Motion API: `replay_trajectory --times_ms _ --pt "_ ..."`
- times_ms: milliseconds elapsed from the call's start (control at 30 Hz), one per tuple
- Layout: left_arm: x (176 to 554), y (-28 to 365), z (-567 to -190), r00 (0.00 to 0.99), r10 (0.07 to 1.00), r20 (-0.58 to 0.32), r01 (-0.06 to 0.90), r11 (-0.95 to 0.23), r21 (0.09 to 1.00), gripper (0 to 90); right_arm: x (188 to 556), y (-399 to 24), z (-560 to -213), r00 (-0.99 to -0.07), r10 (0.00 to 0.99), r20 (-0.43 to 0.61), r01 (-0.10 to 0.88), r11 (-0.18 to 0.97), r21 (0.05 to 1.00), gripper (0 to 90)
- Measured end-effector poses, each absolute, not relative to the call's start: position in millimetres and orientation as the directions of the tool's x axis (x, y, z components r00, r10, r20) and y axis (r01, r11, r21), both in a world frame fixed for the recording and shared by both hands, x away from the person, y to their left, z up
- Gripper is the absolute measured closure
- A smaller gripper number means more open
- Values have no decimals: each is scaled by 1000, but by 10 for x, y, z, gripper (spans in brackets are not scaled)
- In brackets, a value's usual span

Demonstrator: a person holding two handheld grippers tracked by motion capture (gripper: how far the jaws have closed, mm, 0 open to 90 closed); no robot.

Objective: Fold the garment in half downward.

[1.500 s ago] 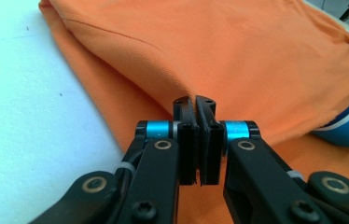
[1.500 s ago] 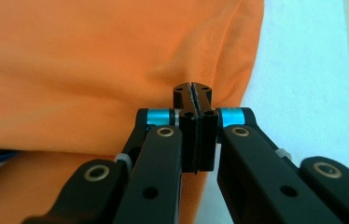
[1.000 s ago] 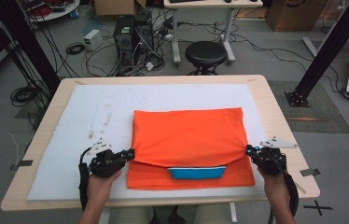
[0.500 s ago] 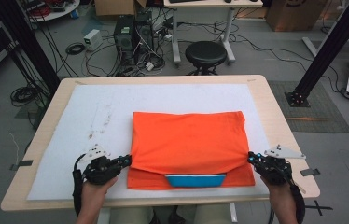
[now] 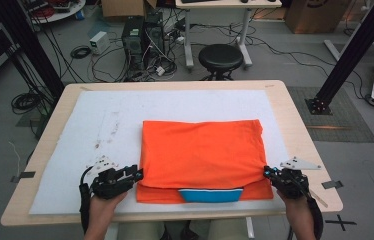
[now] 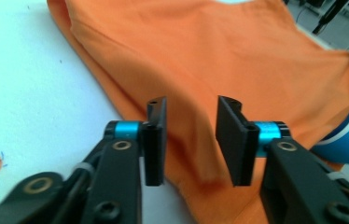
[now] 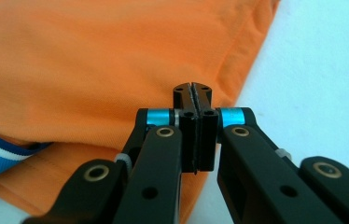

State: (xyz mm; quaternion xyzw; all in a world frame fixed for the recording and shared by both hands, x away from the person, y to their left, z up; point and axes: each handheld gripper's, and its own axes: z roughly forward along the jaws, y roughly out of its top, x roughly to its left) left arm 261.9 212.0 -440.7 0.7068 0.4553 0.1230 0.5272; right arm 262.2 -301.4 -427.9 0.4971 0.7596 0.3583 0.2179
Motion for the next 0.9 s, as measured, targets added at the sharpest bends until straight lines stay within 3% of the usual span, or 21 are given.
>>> replay_trajectory --times_ms 200,333,467,800,833,900 --pt "2644 1999 -4480 562 769 -306 567 -88 819 602 2628 -2991 -4298 -413 910 26 600 251 759 900" --pt "2657 1911 -4533 569 777 -268 589 -159 792 834 2623 -2994 -4308 -411 911 29 605 249 757 900" --pt "2643 1921 -4506 571 768 -289 584 -133 801 873 2610 -3005 -4311 -411 911 30 603 247 758 900" --pt "2549 2025 -4474 587 735 -340 582 -92 808 869 2530 -3069 -4264 -417 908 44 596 236 768 896" --pt "2555 2018 -4478 585 738 -335 578 -90 811 854 2544 -3069 -4273 -417 907 50 601 235 764 841" --pt "2578 2017 -4458 561 761 -326 571 -69 818 619 2565 -3073 -4278 -396 916 67 602 204 772 695"
